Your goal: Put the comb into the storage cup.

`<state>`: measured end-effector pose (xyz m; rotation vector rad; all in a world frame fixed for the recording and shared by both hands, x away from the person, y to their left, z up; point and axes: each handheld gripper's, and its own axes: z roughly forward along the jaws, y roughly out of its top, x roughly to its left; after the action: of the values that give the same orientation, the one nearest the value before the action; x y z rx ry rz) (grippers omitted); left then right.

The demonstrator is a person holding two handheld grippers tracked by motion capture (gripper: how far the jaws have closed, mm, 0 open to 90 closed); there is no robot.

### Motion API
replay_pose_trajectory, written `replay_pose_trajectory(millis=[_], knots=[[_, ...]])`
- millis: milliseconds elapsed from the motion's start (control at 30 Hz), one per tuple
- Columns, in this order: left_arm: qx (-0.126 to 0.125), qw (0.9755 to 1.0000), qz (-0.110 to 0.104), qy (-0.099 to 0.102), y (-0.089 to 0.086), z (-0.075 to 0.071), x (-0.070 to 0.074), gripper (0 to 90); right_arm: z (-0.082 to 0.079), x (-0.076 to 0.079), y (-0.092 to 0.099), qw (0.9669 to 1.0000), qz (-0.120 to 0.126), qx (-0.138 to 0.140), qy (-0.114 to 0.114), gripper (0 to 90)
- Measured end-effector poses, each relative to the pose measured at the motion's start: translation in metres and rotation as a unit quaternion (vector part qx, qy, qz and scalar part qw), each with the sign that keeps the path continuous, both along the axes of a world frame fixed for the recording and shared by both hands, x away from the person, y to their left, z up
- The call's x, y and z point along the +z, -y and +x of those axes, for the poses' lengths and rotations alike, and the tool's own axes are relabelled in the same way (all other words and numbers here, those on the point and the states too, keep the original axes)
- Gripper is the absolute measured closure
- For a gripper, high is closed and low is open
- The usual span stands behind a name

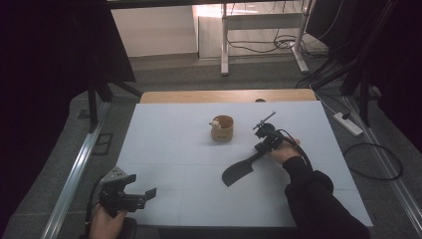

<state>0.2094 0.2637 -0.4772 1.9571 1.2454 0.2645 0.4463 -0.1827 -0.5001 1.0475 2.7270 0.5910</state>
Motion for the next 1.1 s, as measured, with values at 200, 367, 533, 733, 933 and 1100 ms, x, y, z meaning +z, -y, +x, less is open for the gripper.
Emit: replay_pose_trajectory(millis=[200,367,533,733,933,1100], knots=[[0.001,1.0,0.0,0.0,0.001,0.0,0.0,4.3,-0.005,0.001,0.012,1.0,0.001,-0.008,-0.004,89.9],[0.001,1.0,0.0,0.0,0.001,0.0,0.0,4.2,-0.012,0.001,0.021,0.9999,0.001,-0.008,-0.007,89.8],[0.001,1.0,0.0,0.0,0.001,0.0,0.0,4.2,-0.02,0.002,0.027,0.9999,-0.001,-0.006,-0.009,89.8],[0.0,1.0,0.001,0.0,0.001,0.0,0.0,4.3,-0.028,0.002,0.035,0.9999,0.0,-0.007,-0.015,89.8],[-0.001,1.0,0.0,0.0,0.001,0.0,0.0,4.4,-0.036,0.002,0.044,0.9997,0.007,-0.01,-0.02,89.8],[-0.001,1.0,0.001,0.0,0.001,0.0,0.0,4.4,-0.044,0.003,0.05,0.9997,0.007,-0.008,-0.022,89.9]])
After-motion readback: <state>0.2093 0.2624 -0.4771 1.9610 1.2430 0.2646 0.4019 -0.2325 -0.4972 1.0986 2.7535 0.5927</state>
